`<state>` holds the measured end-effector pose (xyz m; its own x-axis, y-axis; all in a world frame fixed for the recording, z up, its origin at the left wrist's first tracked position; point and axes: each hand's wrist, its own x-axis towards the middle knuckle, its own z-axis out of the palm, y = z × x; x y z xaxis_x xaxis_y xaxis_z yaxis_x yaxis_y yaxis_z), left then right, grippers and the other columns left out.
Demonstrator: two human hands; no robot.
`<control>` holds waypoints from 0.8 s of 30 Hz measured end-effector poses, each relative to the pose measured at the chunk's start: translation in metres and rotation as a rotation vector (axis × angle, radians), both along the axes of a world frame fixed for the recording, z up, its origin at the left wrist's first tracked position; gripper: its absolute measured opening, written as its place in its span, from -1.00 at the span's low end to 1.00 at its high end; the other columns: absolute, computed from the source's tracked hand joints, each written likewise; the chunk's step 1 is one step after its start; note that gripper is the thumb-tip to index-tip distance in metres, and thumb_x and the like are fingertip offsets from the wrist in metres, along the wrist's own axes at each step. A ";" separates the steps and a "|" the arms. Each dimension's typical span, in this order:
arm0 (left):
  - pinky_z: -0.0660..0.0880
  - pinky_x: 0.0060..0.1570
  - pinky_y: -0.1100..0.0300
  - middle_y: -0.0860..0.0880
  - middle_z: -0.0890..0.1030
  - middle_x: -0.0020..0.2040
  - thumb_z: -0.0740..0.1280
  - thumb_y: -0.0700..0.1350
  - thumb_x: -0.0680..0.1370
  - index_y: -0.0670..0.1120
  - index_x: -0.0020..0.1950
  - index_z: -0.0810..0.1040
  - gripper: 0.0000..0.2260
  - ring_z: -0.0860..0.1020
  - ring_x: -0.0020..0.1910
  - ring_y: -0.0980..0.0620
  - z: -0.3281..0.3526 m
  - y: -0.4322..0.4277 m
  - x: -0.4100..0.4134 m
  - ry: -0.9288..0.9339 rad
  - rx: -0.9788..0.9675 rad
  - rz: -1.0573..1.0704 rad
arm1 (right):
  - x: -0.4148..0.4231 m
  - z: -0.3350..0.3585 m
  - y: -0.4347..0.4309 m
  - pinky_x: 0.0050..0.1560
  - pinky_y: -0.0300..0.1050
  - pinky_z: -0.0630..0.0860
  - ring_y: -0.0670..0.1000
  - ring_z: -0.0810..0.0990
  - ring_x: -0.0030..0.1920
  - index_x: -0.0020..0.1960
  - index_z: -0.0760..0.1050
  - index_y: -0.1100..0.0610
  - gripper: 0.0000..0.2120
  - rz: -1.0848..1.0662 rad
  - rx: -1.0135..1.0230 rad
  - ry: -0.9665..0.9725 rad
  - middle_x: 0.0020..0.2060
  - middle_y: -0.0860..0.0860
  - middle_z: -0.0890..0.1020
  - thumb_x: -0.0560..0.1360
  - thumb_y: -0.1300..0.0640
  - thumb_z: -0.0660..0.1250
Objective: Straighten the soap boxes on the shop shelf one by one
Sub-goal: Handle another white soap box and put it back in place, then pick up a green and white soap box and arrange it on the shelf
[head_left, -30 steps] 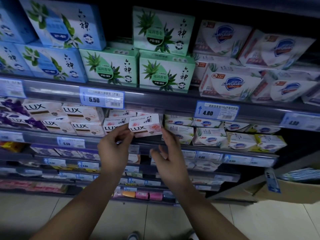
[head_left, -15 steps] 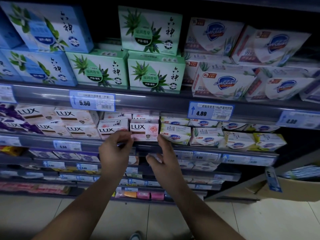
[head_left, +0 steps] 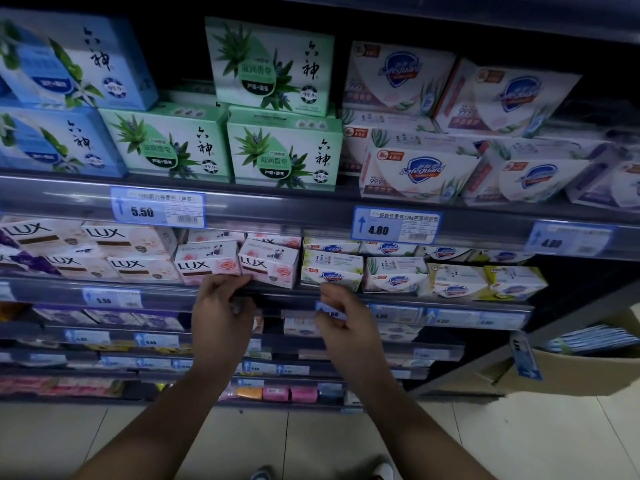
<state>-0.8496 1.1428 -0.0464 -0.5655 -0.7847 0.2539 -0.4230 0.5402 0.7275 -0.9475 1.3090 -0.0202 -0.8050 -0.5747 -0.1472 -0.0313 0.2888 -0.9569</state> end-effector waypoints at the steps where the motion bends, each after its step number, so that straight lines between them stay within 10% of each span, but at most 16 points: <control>1: 0.52 -0.03 0.26 -0.11 0.51 0.14 0.39 -0.36 0.52 -0.14 0.19 0.67 -0.72 0.52 -0.23 0.19 0.002 0.005 0.000 0.047 0.005 -0.002 | -0.003 -0.001 0.006 -0.07 -0.26 0.54 -0.08 0.61 -0.01 0.28 0.53 0.04 -0.70 -0.052 -0.014 0.022 0.14 -0.07 0.59 0.59 0.28 0.31; 6: 0.46 -0.01 0.50 -0.07 0.61 0.11 0.40 -0.36 0.52 -0.09 0.28 0.61 -0.64 0.59 -0.06 0.10 0.006 0.043 -0.018 0.109 0.012 -0.210 | -0.019 -0.010 0.025 -0.22 -0.38 0.47 -0.31 0.57 -0.07 0.25 0.48 -0.02 -0.70 -0.209 -0.023 0.008 0.09 -0.04 0.55 0.58 0.27 0.32; 10: 0.60 0.12 0.04 -0.06 0.54 0.23 0.41 -0.33 0.54 -0.12 0.44 0.47 -0.52 0.60 0.09 -0.01 0.006 0.060 -0.036 0.115 0.113 -0.212 | -0.025 -0.013 0.026 -0.04 -0.34 0.47 -0.18 0.52 0.25 0.45 0.39 -0.01 -0.54 -0.151 0.002 -0.034 0.18 -0.10 0.53 0.59 0.27 0.29; 14: 0.58 0.15 0.00 -0.08 0.49 0.32 0.41 -0.30 0.54 -0.08 0.52 0.39 -0.44 0.57 0.18 -0.08 0.004 0.060 -0.042 0.074 0.147 -0.166 | -0.030 -0.014 0.023 -0.17 -0.51 0.49 -0.51 0.50 0.05 0.53 0.30 -0.05 -0.46 -0.107 0.031 -0.011 0.18 -0.26 0.45 0.59 0.22 0.27; 24: 0.59 0.06 0.27 0.00 0.66 0.13 0.45 -0.32 0.53 -0.11 0.31 0.55 -0.63 0.61 0.12 0.21 0.014 0.061 -0.041 0.295 0.251 -0.131 | -0.034 -0.002 0.031 0.04 -0.32 0.56 -0.19 0.56 0.18 0.44 0.44 0.05 -0.52 -0.121 -0.111 0.073 0.15 -0.12 0.57 0.55 0.32 0.32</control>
<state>-0.8904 1.2036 -0.0327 -0.5965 -0.7690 0.2296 -0.1162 0.3659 0.9234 -0.9818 1.3405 -0.0225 -0.8755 -0.4825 -0.0270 -0.0730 0.1873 -0.9796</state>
